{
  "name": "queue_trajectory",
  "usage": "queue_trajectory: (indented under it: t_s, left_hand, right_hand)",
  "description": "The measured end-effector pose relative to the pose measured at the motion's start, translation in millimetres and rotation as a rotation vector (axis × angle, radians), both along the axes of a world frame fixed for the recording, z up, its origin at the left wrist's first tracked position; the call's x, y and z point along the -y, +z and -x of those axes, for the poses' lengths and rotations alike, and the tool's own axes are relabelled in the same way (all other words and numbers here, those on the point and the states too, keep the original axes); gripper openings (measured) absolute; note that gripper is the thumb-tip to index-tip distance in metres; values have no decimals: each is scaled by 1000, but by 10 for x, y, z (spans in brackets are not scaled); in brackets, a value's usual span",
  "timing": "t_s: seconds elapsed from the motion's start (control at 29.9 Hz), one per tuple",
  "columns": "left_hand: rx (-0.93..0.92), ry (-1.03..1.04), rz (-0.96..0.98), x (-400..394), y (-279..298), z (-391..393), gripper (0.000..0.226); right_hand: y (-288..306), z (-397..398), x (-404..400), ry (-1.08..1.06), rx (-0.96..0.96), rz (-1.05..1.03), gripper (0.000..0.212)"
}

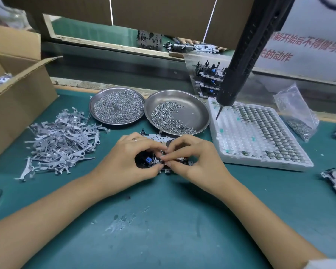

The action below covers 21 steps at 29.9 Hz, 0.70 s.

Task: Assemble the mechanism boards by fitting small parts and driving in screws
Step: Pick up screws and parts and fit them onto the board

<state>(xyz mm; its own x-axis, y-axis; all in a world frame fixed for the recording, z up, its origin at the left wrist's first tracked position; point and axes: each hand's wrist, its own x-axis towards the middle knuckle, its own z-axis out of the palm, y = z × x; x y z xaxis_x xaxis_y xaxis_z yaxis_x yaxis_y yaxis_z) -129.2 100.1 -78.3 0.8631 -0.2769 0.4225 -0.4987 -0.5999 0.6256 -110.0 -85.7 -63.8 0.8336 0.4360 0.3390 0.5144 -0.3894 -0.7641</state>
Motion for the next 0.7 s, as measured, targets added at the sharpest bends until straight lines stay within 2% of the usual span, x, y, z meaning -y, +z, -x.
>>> queue_trajectory:
  t_s: [0.07, 0.13, 0.17, 0.23, 0.33, 0.4, 0.5, 0.63, 0.7]
  left_hand:
    - [7, -6, 4, -1, -11, -7, 28]
    - [-1, -1, 20, -14, -35, -16, 24]
    - [-4, -1, 29, -17, -45, -23, 23]
    - [-3, -1, 43, -23, -58, -34, 23]
    - [-7, 1, 67, -26, -65, -47, 23]
    - [-22, 0, 78, -25, -57, -50, 24]
    - [-27, -4, 84, -19, -44, -47, 25]
    - [-25, 4, 89, -13, -35, -42, 29]
    - [-17, -4, 90, -16, -30, -41, 26]
  right_hand:
    - [54, -1, 25, -151, 205, -94, 16]
    - [164, -49, 73, -406, 411, -246, 22]
    - [247, -98, 109, -541, 472, -327, 28]
    - [458, -237, 190, -704, 477, -440, 50]
    - [803, -439, 228, -633, 310, -474, 79]
    - [942, -533, 168, -513, 259, -472, 84]
    - [1016, -598, 2, -438, 258, -512, 70]
    - [941, -464, -227, -288, 145, -728, 29]
    - [829, -329, -331, -201, 97, -813, 18]
